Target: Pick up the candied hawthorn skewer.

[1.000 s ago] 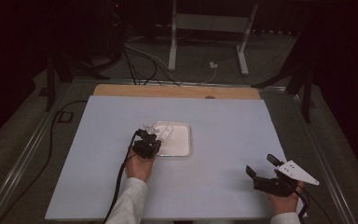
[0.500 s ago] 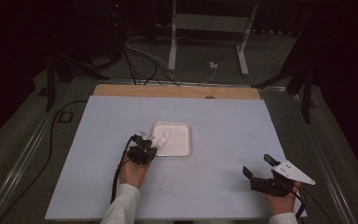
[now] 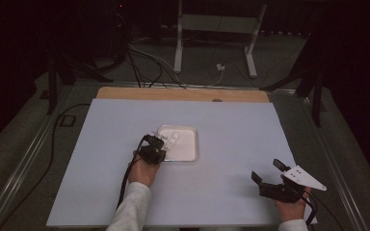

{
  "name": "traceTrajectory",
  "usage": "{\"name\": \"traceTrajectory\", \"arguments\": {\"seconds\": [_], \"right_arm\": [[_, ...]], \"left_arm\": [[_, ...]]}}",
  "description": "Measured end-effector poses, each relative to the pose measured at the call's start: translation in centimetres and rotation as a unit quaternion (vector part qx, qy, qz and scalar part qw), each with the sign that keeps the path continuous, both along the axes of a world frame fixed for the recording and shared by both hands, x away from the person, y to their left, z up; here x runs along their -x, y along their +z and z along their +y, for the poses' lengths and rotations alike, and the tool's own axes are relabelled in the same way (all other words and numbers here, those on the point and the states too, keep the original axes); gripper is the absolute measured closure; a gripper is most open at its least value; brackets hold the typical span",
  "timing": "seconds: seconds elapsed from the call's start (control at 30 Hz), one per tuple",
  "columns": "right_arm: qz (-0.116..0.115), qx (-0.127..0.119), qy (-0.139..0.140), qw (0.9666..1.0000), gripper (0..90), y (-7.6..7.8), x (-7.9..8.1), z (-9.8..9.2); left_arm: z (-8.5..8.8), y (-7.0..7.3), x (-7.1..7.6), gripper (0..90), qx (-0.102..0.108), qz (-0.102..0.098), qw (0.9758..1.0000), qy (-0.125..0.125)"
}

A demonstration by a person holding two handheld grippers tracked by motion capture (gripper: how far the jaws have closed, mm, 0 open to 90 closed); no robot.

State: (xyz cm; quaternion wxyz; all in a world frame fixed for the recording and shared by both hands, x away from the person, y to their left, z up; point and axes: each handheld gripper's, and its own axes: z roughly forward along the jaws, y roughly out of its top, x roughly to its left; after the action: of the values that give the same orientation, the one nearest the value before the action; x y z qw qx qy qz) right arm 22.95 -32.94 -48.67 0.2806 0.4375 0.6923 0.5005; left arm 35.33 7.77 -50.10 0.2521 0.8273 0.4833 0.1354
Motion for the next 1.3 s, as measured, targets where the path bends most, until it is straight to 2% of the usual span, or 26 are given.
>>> {"name": "traceTrajectory", "arguments": {"seconds": [0.07, 0.13, 0.3, 0.5, 0.63, 0.8, 1.13, 1.23, 1.3], "right_arm": [[0.000, -0.001, 0.000, 1.0000, 2.7, 0.0, 0.0, 0.0], [0.000, -0.002, 0.001, 1.0000, 2.7, 0.0, -0.1, -0.1], [0.003, -0.011, 0.005, 0.9999, 2.8, 0.1, 0.0, 0.2], [0.011, -0.026, 0.028, 0.9992, 2.8, 1.0, -0.2, 1.1], [0.023, -0.040, 0.049, 0.9977, 2.7, 1.6, -1.1, 2.1], [0.043, -0.067, 0.074, 0.9940, 2.7, 2.3, -3.0, 3.7], [0.051, -0.086, 0.103, 0.9897, 2.8, 3.7, -6.4, 6.7], [0.054, -0.095, 0.106, 0.9884, 2.7, 4.2, -7.3, 7.3], [0.052, -0.093, 0.106, 0.9887, 2.7, 4.6, -7.8, 7.7]], "left_arm": [[-0.1, 0.1, 0.2, 90.0, -0.003, -0.004, 1.0000, 0.000], [0.0, 0.1, 0.4, 90.0, 0.004, -0.003, 1.0000, -0.003], [0.7, 0.9, 1.2, 90.0, 0.042, -0.019, 0.9989, -0.002], [1.9, 1.8, 2.7, 90.0, 0.073, -0.050, 0.9960, -0.013], [2.4, 2.2, 3.5, 90.0, 0.093, -0.061, 0.9936, -0.019], [3.2, 2.7, 4.4, 90.0, 0.132, -0.073, 0.9880, -0.030], [4.5, 3.4, 6.1, 90.0, 0.156, -0.104, 0.9817, -0.035], [4.7, 3.4, 6.7, 90.0, 0.171, -0.117, 0.9777, -0.036], [4.8, 3.4, 7.0, 90.0, 0.166, -0.123, 0.9777, -0.037]]}}
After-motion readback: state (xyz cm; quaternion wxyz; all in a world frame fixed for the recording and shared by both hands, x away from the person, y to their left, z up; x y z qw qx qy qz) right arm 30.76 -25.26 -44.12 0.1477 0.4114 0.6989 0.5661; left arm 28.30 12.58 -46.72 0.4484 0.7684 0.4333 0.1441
